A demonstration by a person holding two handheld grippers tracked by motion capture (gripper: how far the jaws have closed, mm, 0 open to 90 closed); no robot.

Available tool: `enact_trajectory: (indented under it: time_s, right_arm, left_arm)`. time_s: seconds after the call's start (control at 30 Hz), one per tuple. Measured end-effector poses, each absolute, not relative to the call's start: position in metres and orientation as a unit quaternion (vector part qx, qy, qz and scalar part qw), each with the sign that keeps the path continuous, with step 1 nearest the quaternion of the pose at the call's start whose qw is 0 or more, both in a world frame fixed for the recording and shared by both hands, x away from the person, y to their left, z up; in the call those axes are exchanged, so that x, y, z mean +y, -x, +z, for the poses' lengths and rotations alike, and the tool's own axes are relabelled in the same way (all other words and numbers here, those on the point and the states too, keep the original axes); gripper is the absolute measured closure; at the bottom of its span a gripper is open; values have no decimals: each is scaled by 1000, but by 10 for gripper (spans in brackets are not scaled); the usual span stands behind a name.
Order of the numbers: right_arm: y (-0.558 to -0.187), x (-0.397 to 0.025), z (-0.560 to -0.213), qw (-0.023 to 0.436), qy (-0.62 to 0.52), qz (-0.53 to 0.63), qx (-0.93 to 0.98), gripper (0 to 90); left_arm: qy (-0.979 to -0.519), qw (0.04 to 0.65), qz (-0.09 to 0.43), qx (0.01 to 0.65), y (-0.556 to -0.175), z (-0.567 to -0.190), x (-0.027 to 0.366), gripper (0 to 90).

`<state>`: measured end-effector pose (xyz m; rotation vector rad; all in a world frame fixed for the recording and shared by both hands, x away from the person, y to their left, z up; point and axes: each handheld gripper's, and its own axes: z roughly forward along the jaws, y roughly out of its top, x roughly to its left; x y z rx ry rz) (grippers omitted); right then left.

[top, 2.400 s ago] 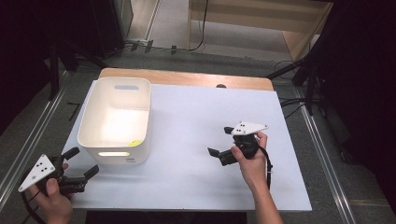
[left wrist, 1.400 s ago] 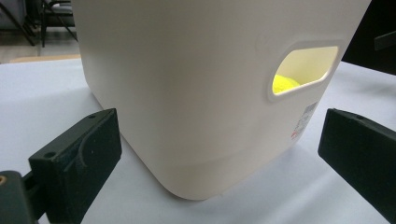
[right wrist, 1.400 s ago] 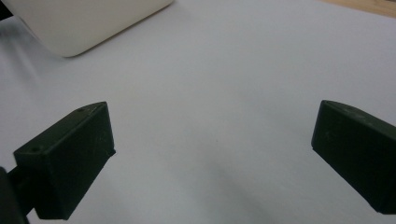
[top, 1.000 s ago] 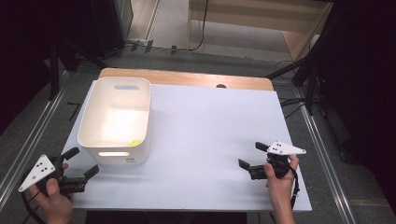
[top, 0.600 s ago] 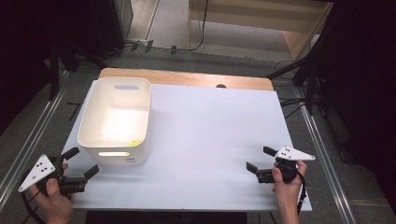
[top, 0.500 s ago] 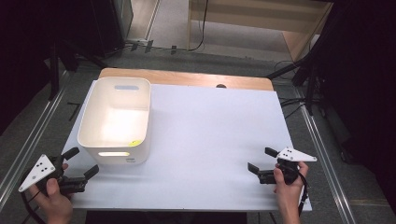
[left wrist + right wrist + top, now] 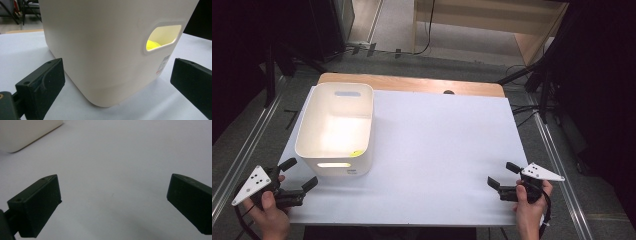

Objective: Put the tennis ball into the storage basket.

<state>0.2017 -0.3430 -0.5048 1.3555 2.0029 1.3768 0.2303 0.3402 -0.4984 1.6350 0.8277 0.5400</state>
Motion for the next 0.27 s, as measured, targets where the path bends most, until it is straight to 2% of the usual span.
enact_trajectory:
  time_s: [0.27]
  right_arm:
    - [-196,-350,-508,182,-489,491,698,0]
  left_arm:
    - [-699,578,231,354,-230,-498,340,0]
